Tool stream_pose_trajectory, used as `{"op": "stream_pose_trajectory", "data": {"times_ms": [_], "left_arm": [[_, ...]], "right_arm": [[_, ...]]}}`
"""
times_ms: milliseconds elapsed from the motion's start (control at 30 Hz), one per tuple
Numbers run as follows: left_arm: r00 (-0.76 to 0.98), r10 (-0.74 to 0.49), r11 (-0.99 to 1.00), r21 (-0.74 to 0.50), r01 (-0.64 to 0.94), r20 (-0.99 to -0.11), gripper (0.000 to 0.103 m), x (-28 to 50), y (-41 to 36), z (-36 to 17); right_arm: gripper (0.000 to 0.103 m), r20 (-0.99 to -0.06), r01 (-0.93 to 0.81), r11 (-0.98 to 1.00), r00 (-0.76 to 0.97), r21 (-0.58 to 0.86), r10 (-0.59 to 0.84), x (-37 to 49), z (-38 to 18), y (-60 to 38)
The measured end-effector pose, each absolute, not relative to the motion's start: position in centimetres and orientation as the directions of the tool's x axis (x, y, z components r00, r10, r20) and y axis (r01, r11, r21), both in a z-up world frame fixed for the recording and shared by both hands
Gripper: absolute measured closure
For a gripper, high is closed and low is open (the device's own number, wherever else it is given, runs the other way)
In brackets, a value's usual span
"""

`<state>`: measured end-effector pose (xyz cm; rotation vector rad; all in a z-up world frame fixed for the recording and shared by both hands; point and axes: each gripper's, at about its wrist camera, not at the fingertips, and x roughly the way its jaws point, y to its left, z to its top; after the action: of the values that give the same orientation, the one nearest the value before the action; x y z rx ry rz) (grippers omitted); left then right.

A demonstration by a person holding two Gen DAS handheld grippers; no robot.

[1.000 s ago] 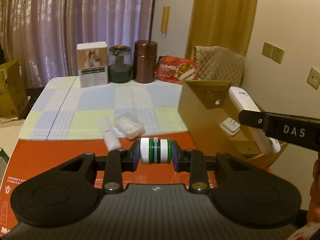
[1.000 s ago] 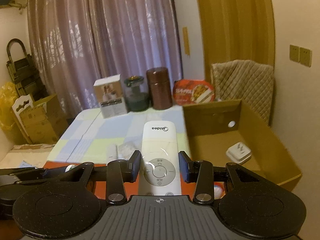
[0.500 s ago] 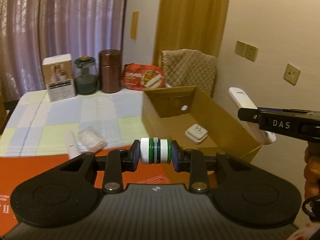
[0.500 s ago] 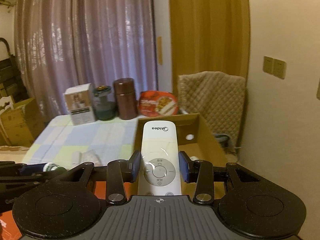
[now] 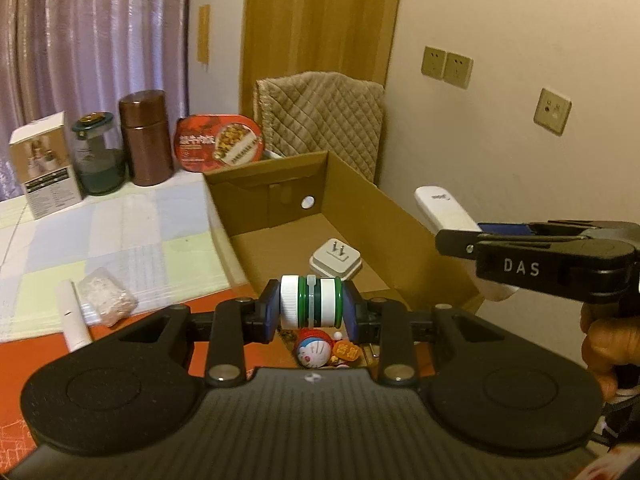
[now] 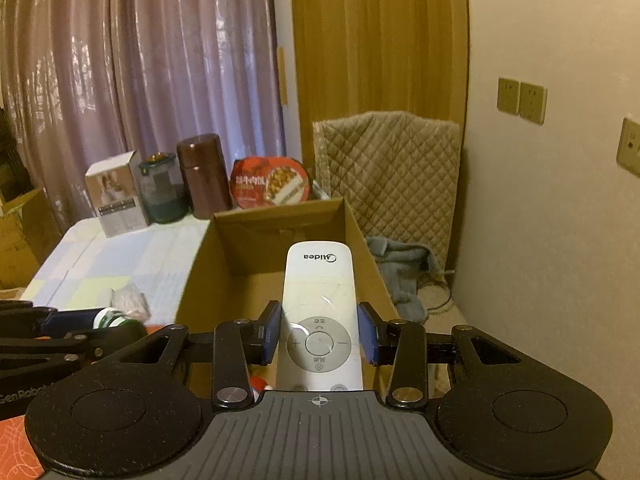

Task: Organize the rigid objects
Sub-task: 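Carry the spool toward the box while the right tool carries the remote above it, then drop the spool into the box with the left tool while the right tool holds the remote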

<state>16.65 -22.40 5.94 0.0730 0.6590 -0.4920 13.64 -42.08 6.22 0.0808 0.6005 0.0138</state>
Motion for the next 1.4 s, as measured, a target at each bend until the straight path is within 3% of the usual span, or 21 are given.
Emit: {"op": "stream_pose_trajectory", "data": {"times_ms": [1267,1400], "left_arm": [[0.592,-0.405,0.866,-0.085,0.493,-0.697,0.076,22.9,-25.6,0.6],[0.601,-0.413,0.871,-0.104,0.480,-0.684,0.068,23.1,-25.0,1.0]], "right_arm": [[0.066,-0.654,0.013,0.994,0.753,0.112,0.064,18.5,1.5,-43.7],[0.066,-0.654,0.012,0.994,0.754,0.112,0.064,18.4,1.6,-43.7]]}}
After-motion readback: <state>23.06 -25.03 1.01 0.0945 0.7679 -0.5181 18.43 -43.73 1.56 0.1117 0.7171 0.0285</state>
